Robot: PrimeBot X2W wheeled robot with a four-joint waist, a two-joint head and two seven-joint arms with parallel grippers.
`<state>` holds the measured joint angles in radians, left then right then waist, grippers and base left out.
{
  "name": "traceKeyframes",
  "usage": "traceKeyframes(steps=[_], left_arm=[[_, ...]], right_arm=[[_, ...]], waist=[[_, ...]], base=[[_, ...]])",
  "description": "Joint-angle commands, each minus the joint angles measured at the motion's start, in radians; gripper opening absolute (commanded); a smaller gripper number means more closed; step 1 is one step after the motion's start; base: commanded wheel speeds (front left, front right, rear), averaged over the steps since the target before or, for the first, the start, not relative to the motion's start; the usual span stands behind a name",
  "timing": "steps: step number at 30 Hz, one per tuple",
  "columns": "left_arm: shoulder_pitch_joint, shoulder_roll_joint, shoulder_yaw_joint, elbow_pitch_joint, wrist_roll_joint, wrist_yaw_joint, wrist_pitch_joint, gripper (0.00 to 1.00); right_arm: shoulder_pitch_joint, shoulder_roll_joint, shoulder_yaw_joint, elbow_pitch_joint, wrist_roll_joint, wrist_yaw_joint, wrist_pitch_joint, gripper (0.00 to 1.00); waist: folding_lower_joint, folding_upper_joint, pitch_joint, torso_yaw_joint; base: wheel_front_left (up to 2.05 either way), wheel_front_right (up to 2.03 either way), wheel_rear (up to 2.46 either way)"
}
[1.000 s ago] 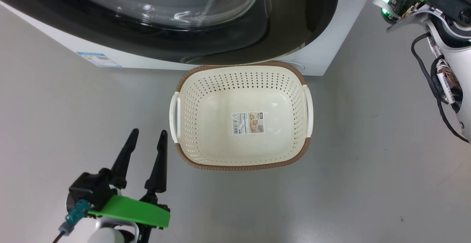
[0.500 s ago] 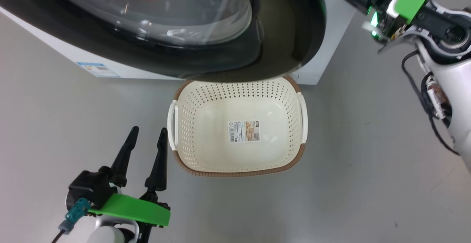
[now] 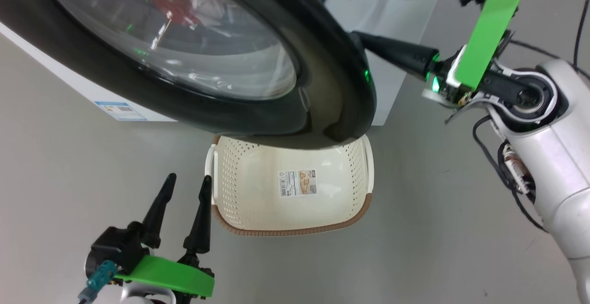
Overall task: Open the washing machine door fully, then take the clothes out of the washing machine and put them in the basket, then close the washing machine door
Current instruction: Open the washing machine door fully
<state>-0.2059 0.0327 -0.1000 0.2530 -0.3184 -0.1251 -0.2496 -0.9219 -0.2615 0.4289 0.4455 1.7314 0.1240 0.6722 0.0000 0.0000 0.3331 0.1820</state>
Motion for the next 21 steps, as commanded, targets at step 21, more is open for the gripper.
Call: traceKeyframes(steps=[21], left_arm=[[0.049, 0.018, 0.037, -0.031, 0.014, -0.006, -0.012, 1.0]], right_arm=[[0.165, 0.04, 0.024, -0.153, -0.022, 0.007, 0.076, 0.0]], waist=[[0.0, 0.0, -0.063, -0.011]], base=[[0.0, 0.0, 0.0]])
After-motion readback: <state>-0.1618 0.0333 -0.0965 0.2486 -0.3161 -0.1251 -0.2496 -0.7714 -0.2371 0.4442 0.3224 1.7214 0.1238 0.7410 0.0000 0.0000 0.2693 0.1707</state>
